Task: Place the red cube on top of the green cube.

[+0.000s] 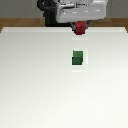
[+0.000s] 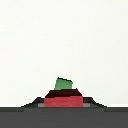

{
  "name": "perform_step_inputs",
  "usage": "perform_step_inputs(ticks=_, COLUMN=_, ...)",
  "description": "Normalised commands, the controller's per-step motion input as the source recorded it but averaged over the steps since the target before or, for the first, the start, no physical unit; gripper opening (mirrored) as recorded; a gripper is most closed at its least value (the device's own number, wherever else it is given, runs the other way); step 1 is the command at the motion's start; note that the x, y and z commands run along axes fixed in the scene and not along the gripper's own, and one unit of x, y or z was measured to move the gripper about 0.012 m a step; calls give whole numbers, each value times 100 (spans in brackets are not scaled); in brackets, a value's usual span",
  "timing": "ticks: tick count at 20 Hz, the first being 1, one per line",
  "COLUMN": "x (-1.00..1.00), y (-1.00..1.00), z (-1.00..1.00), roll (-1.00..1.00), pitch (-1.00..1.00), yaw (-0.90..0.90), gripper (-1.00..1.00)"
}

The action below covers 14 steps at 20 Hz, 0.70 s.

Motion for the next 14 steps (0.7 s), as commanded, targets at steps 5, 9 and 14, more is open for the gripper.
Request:
perform_step_inputs(ticks=5, x=0, y=0, z=-60, roll=0, pitch=0, yaw=0, gripper=-100)
perform_step_inputs(ticks=9, x=-25, y=0, z=-25, roll=0, pitch=0, yaw=0, gripper=-100)
perform_step_inputs(ticks=14, x=0, y=20, z=-20, roll=0, pitch=0, yaw=0, gripper=-100)
